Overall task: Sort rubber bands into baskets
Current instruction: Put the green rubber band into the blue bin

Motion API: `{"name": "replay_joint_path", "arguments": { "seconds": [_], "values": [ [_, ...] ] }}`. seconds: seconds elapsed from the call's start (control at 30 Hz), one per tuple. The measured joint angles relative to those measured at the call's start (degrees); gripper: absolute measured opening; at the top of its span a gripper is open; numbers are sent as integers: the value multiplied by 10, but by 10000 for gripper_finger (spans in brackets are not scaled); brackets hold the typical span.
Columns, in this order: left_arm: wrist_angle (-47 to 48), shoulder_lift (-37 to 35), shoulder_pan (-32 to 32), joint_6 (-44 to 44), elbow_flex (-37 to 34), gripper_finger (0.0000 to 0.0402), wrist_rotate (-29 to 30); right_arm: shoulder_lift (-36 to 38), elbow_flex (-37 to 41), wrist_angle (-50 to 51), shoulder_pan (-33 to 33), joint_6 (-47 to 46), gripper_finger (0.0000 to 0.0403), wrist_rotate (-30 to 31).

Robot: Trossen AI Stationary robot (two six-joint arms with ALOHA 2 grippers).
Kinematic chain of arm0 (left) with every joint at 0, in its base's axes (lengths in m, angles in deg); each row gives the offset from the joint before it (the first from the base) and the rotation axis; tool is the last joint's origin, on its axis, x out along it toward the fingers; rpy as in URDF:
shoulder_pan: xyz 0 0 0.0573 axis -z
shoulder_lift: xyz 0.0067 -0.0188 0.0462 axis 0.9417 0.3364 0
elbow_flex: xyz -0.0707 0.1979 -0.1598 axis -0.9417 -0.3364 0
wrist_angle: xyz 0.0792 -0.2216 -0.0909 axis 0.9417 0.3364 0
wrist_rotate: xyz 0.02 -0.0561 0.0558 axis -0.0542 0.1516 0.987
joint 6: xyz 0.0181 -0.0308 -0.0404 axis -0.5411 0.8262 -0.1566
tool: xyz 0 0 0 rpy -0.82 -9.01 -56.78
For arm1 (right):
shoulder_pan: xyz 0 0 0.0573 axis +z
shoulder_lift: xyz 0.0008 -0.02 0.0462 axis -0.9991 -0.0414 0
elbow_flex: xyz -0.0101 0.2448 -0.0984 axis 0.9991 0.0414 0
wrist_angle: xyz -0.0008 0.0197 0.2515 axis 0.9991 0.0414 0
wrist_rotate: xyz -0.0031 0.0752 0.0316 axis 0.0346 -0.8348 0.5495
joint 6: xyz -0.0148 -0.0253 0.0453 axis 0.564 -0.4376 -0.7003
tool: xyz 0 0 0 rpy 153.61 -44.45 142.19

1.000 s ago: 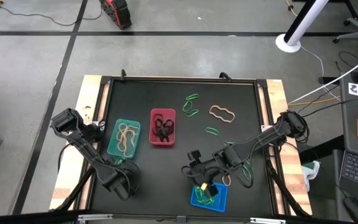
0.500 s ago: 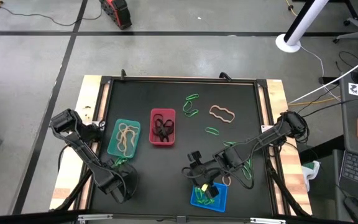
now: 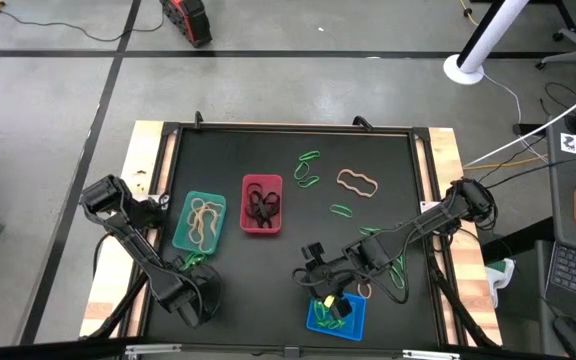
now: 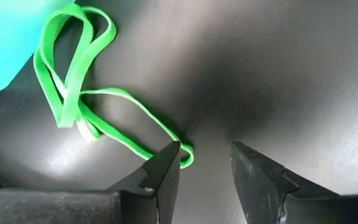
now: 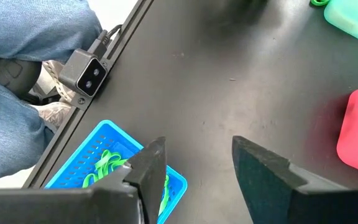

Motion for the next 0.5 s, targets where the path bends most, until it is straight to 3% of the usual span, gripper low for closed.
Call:
{"name": "replay_joint_path", "arguments": {
  "seconds": [0.5],
  "values": [
    [0,34,22,29,2,138,6,0,0,0,0,0,182,0]
  ]
}}
